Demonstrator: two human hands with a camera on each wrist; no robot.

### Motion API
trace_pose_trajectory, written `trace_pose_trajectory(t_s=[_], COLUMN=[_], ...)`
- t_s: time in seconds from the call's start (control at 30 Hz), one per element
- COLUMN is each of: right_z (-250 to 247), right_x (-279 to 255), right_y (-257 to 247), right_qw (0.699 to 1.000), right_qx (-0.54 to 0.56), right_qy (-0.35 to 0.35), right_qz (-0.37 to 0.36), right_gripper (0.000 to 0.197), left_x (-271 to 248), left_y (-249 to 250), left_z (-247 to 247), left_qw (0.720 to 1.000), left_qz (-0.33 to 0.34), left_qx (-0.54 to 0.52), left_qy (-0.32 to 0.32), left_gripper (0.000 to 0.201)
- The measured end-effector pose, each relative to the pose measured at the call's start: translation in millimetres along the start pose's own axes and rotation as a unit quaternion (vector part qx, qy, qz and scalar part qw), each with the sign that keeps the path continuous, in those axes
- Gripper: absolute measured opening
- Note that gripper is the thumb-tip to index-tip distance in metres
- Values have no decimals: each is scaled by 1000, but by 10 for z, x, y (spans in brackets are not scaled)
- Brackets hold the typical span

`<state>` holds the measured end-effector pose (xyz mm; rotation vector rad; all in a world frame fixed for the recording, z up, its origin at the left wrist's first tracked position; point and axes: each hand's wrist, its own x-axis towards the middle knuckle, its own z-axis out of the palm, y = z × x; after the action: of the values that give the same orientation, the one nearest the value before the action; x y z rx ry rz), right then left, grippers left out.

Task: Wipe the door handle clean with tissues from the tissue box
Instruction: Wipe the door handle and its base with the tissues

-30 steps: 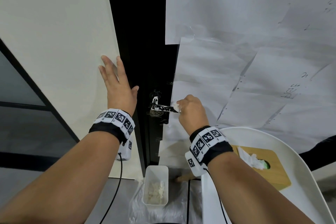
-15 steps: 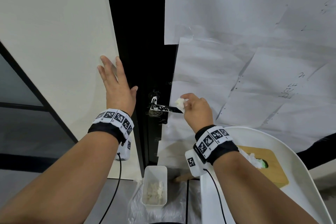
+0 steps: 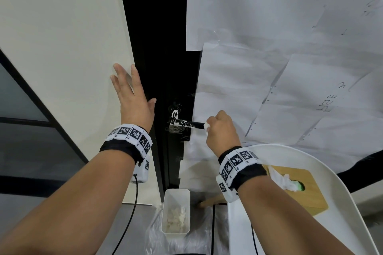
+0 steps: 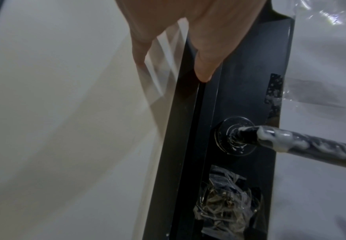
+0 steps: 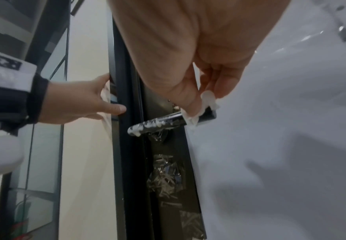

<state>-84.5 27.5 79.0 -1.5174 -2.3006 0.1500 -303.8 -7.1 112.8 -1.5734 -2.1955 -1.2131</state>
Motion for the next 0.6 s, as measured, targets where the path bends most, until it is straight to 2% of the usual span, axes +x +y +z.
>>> trace_pose_trajectory(t_s=[0.17, 0.27, 0.4, 0.6], right_z=[35, 39, -8, -76], right_x=[21, 46, 3, -18], right_y=[-161, -131, 70, 114], right_qw=[999, 997, 997, 981], right_qx=[29, 59, 52, 108], right_qy=[-8, 15, 52, 6], right_qz=[-38, -41, 30, 158], right_gripper=[27, 30, 26, 27], left_x=[-4, 0, 1, 6], left_y=[5, -2, -9, -4], left_z=[-4, -2, -4, 2], left_qw=[1000, 1000, 1000, 1000], left_qz=[-1, 0, 0, 1], left_qx=[4, 3, 1, -2], left_qy=[0, 1, 1, -1], left_gripper=[97, 98, 99, 99])
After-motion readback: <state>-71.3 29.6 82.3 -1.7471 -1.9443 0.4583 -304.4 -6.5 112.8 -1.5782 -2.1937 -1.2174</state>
